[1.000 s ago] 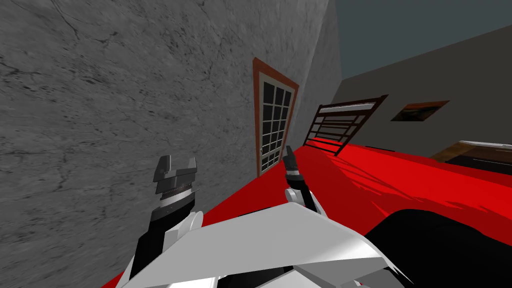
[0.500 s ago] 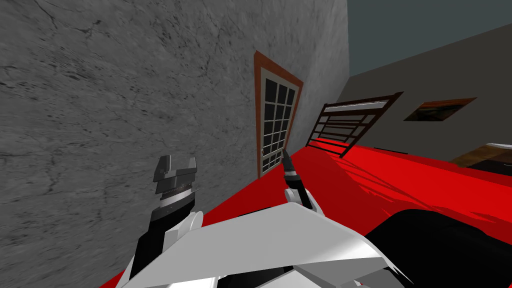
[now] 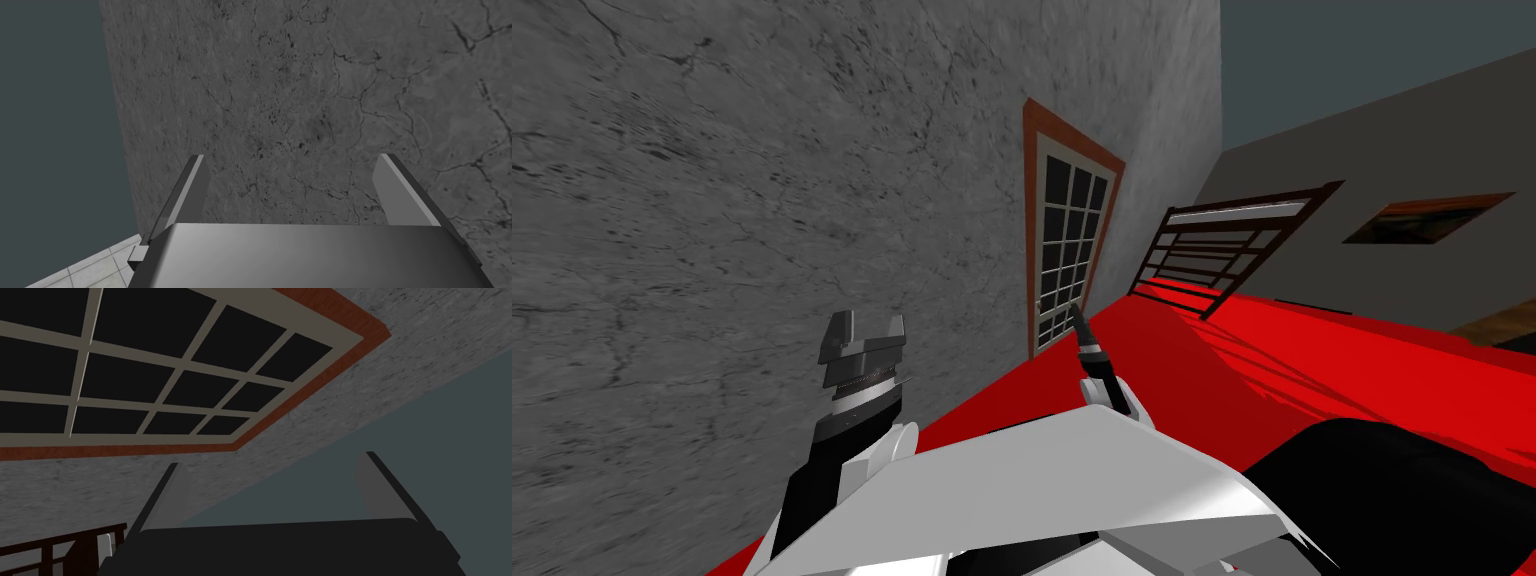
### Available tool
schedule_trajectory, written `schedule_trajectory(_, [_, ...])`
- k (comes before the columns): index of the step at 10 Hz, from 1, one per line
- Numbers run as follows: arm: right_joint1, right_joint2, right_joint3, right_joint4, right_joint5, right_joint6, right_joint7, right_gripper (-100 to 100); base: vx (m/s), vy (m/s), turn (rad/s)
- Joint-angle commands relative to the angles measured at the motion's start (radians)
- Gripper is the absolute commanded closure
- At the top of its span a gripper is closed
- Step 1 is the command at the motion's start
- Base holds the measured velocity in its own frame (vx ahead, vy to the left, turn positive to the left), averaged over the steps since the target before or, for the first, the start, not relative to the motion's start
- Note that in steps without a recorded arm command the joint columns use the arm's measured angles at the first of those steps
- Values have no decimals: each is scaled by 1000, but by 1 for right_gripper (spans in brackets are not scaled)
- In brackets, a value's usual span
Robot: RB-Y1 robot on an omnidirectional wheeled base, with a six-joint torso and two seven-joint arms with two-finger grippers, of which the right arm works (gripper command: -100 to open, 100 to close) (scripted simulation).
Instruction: Pull the door open
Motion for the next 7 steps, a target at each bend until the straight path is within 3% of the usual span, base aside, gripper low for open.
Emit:
schedule_trajectory(1, [-13, -6, -7, 50, 16, -20, 31, -100, 64, -34, 51])
schedule_trajectory(4, [-24, -12, -12, 98, 29, -33, 58, -100, 48, -20, 34])
schedule_trajectory(6, [-48, -22, -24, 167, 58, -61, 114, -100, 63, -32, 69])
schedule_trajectory(7, [-48, -22, -24, 186, 58, -61, 114, -100, 60, -35, 32])
